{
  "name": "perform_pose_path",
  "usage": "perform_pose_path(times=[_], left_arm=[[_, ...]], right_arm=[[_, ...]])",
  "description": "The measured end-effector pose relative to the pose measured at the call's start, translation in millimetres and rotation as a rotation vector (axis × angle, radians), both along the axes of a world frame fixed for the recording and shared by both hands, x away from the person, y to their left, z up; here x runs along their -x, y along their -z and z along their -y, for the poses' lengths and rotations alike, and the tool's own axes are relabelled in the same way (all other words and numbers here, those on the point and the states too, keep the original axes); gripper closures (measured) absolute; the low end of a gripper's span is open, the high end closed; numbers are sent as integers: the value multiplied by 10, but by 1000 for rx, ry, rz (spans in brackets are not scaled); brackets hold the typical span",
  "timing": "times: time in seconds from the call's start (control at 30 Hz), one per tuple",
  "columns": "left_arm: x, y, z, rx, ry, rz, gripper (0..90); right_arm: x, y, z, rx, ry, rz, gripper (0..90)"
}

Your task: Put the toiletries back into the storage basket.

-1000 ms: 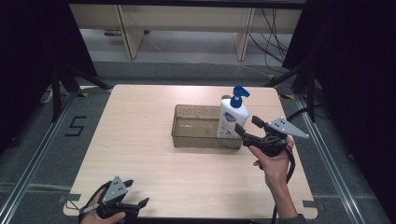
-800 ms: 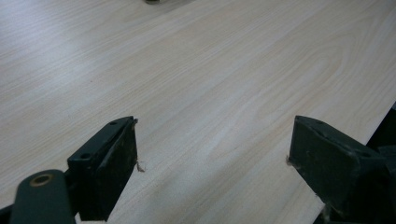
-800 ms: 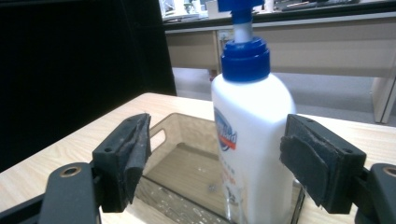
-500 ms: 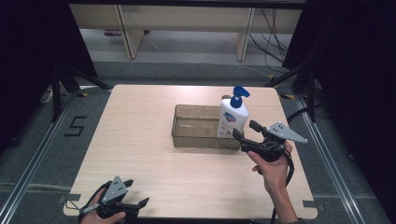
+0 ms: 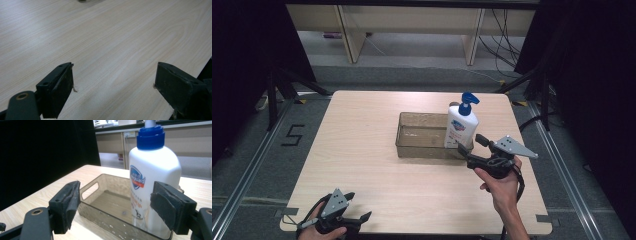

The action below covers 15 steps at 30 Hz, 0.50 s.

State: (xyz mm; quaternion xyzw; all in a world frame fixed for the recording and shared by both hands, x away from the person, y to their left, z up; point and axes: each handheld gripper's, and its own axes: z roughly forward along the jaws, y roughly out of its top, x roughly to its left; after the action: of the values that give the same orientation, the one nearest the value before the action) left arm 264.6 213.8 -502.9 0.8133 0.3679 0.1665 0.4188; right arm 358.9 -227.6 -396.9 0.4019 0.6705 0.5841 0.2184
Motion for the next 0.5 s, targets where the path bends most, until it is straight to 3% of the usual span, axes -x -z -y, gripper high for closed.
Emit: perform_pose_path(times=[0.23, 0.27, 0.33, 0.5], left_arm=[[0, 0, -1, 0, 0, 0, 148], [0, 0, 0, 0, -1, 0, 148], [1, -1, -1, 0, -1, 0, 148], [1, 0, 0, 0, -1, 0, 148]], right_arm=[[46, 45, -47, 11, -18, -13, 238], [46, 60, -46, 31, -17, 4, 238], [55, 69, -64, 7, -23, -9, 238], [89, 90, -84, 25, -35, -13, 237]])
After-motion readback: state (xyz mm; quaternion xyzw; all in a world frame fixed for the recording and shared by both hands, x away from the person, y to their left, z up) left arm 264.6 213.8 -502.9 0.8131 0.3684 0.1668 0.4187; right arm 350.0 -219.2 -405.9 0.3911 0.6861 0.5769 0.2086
